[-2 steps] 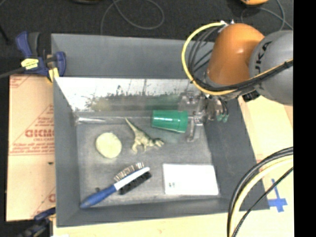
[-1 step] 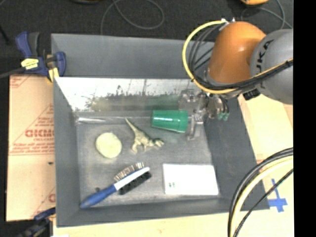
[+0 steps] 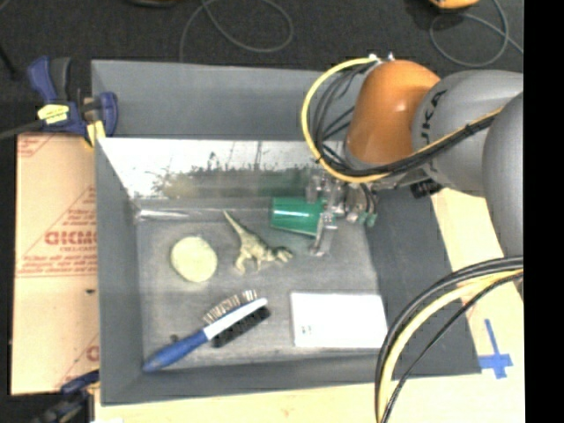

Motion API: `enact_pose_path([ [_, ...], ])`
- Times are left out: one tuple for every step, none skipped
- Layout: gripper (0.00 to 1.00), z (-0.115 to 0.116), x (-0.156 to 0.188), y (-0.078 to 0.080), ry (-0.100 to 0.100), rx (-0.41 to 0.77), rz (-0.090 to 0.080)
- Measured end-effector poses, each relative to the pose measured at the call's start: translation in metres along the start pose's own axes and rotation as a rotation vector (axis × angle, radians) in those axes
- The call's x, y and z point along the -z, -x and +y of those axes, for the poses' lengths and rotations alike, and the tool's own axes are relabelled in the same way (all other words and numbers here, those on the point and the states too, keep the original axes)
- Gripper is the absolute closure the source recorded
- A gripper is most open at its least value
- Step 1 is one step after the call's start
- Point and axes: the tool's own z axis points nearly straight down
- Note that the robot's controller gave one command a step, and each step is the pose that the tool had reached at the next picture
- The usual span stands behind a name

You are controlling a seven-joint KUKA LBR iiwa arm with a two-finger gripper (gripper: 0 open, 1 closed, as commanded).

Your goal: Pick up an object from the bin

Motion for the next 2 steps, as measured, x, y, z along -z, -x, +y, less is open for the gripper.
enact_pose_path([
  [0.0, 0.0057, -0.0061, 0.0049, -0.002, 0.009, 0.001],
  [0.0, 0.013, -0.0118, 0.003, 0.0, -0.033, 0.0],
])
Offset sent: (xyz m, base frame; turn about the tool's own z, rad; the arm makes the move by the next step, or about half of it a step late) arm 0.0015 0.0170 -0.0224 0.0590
